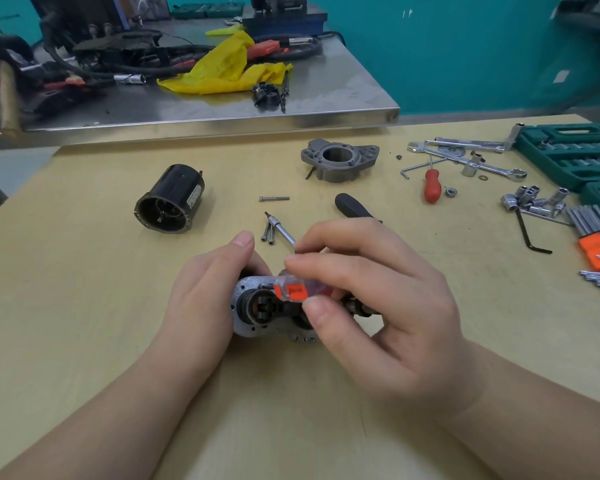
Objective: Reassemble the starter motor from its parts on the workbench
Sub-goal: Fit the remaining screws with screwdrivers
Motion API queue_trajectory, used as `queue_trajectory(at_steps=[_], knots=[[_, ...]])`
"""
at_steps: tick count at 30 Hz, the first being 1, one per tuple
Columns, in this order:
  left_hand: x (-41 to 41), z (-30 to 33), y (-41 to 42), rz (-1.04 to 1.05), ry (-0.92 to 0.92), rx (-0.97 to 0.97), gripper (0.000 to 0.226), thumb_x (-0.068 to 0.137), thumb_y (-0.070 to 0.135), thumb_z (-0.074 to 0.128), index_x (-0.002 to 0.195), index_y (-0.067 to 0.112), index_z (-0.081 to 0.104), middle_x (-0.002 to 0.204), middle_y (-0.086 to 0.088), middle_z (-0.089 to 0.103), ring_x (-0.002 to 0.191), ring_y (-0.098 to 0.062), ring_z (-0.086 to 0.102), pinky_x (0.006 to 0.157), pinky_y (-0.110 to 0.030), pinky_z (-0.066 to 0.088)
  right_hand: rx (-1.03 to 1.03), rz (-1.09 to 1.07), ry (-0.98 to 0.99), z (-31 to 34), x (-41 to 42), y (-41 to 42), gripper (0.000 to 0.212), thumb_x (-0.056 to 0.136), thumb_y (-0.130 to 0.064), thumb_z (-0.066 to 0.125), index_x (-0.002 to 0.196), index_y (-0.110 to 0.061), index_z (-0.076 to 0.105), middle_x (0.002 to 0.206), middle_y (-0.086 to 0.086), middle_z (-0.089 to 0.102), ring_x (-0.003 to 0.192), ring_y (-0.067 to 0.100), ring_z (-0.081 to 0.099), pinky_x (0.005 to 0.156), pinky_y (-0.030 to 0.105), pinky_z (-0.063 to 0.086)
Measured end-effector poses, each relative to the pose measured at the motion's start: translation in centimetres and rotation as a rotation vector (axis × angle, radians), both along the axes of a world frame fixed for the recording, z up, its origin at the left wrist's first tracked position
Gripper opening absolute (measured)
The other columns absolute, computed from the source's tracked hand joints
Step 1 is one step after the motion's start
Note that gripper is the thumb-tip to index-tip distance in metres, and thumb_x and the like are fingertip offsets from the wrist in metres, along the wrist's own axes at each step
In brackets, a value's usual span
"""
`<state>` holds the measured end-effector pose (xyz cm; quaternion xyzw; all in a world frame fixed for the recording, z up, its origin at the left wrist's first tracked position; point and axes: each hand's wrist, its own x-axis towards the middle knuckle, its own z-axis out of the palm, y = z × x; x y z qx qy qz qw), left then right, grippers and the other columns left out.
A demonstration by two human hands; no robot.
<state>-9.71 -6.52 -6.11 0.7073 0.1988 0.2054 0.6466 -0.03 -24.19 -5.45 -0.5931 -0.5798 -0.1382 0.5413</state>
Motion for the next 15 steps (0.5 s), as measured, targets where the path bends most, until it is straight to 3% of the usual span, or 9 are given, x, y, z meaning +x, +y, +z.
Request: queue_trajectory(at_steps=[4,9,11,15], knots=[[-0.01,-0.02,-0.03,-0.001,0.005,0.007,0.073,0.086,0.069,0.052,0.08,-0.001,0.072,0.083,-0.042,0.062,0.073,-0.053,0.061,0.07,-0.06,0.048,0.018,-0.039,-0.023,0.12,0.01,0.32,0.026,0.098,-0.001,0.067,0.123,0.003,0.072,0.112,0.016,0.068,0.099,0.013,0.066,0.087,0.02,0.05],[0.07,0.09,-0.01,-0.009,0.013,0.029,0.065,0.085,0.069,0.049,0.068,0.01,0.068,0.067,-0.025,0.058,0.062,-0.026,0.053,0.065,-0.042,0.04,0.012,-0.022,0.007,-0.09,0.27,0.38,0.026,0.097,-0.015,0.074,0.118,0.001,0.076,0.107,0.017,0.065,0.085,0.017,0.063,0.078,0.022,0.049],[0.0,0.11,-0.08,-0.004,0.021,0.035,0.067,0.085,0.07,0.05,0.071,0.007,0.069,0.076,-0.034,0.058,0.065,-0.026,0.054,0.067,-0.043,0.04,0.015,-0.004,0.012,-0.11,0.2,0.29,0.027,0.099,-0.014,0.073,0.121,0.003,0.074,0.111,0.019,0.065,0.083,0.013,0.061,0.079,0.022,0.049],[-0.13,0.14,-0.11,-0.001,0.009,0.023,0.073,0.086,0.07,0.052,0.078,0.0,0.071,0.083,-0.04,0.061,0.07,-0.037,0.06,0.071,-0.05,0.045,0.016,0.01,-0.013,-0.11,0.03,0.23,0.028,0.098,0.004,0.062,0.125,0.008,0.07,0.116,0.019,0.067,0.1,0.005,0.061,0.087,0.017,0.048]])
